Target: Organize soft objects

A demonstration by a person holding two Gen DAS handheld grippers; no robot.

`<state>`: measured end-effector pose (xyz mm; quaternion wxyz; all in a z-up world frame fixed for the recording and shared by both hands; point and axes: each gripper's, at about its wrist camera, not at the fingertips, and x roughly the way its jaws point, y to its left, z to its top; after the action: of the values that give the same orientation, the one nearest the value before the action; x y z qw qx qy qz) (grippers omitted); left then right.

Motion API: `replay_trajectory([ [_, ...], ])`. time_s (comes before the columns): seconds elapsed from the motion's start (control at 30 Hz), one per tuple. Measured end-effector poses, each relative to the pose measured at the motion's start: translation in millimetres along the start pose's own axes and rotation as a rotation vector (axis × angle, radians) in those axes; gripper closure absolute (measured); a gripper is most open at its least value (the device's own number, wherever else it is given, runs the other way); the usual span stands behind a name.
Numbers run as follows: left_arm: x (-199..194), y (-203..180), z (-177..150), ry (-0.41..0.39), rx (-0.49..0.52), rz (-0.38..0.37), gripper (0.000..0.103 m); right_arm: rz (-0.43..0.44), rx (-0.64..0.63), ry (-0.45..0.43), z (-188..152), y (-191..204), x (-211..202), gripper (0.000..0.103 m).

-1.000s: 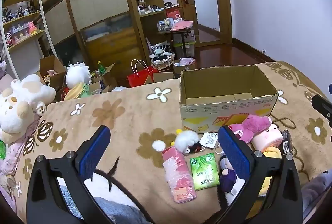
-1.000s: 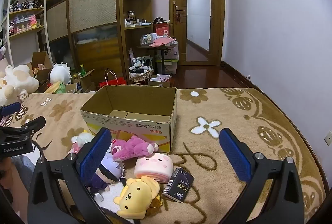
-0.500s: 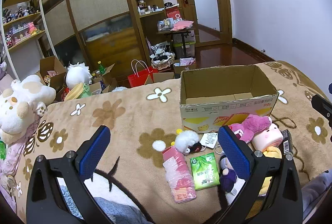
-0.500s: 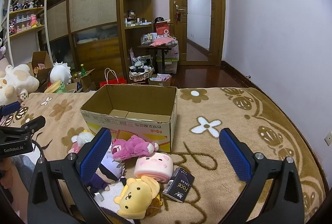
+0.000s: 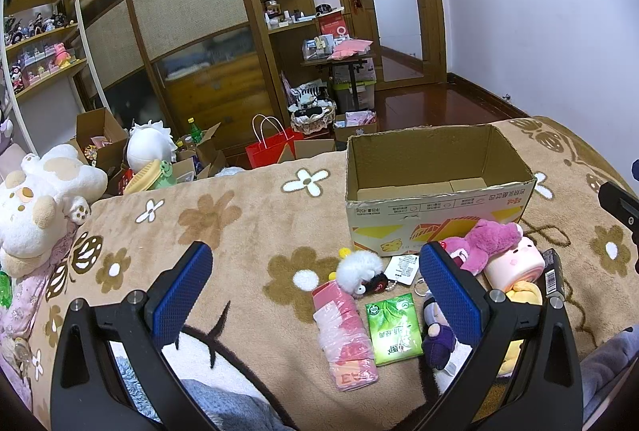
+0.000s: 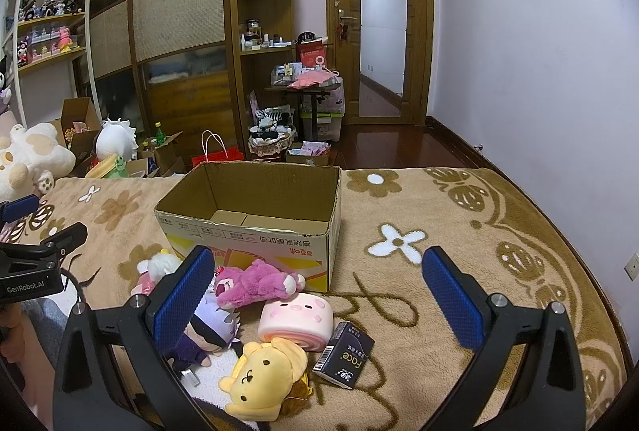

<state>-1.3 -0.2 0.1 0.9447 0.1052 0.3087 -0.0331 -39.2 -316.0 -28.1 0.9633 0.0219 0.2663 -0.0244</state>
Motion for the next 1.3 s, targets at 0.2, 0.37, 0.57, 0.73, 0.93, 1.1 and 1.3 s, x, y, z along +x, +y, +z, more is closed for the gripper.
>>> replay_trajectory([
  [0.2,0.4,0.0,0.3,0.002,0.000,-0.001,0.001,-0.001,-0.001,0.001,0.1,0.2,0.0,0.000],
  [0.37,0.2,-0.3,0.1,0.001,0.001,0.001,0.001,0.000,-0.001,0.001,-0.2,0.0,0.0,0.000],
  [0.57,0.3,-0.2,0.0,0.001,0.000,0.001,0.001,0.000,-0.001,0.002,-0.3,0.0,0.3,0.000],
  [0.73,0.3,-0.3,-0.1,0.001,0.000,0.001,0.001,0.000,-0.002,0.003,-0.3,0.1,0.8,0.000],
  [0.93,0.3,-0.3,-0.1,0.001,0.000,0.001,0.001,0.000,-0.002,0.003,-0.7,0.2,1.4,0.000],
  [1.1,0.4,-0.4,-0.1,0.002,0.001,0.001,0.001,-0.001,-0.002,0.004,-1.1,0.5,2.2,0.000],
  [1.3,0.5,-0.5,-0.1,0.003,0.001,0.001,0.001,-0.014,-0.003,-0.007,-0.5,-0.3,0.9,0.000],
])
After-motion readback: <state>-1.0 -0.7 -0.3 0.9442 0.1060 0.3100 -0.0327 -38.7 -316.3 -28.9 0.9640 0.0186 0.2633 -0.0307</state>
